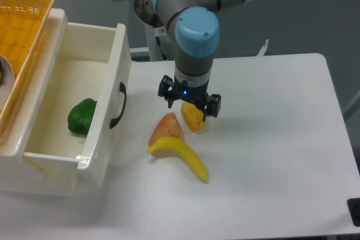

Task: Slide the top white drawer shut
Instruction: 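Raise the gripper and move it toward the open white drawer's front, then lower the gripper beside the drawer front near its black handle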

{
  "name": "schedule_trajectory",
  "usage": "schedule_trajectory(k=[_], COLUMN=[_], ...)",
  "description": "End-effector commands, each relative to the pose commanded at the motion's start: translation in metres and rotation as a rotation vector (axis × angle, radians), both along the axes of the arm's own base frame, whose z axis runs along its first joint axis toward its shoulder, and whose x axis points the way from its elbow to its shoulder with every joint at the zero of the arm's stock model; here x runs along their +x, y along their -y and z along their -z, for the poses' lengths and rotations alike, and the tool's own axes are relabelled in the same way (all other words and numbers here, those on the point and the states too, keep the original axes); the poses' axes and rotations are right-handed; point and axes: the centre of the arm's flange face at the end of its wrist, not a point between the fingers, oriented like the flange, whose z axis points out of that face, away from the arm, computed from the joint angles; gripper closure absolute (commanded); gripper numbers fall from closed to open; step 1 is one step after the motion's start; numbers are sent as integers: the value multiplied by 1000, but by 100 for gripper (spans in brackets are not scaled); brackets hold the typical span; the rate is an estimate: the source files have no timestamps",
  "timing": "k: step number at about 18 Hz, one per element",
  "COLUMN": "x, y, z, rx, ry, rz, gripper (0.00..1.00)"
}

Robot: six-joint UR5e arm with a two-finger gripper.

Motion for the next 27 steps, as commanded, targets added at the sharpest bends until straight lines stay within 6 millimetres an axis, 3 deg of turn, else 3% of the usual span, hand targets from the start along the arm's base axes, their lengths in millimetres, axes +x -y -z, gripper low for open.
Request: schedule_trajectory(k=[7,13,18,24,27], x=[-7,4,21,25,37], y=[-8,-20,-37,-39,-44], z=[8,17,36,43,52], rx=[-24,-36,-39,-54,-65], ry=[8,16,22,29,44], rz=[-203,-252,-240,-231,-209], gripper=[0,0,0,0,0])
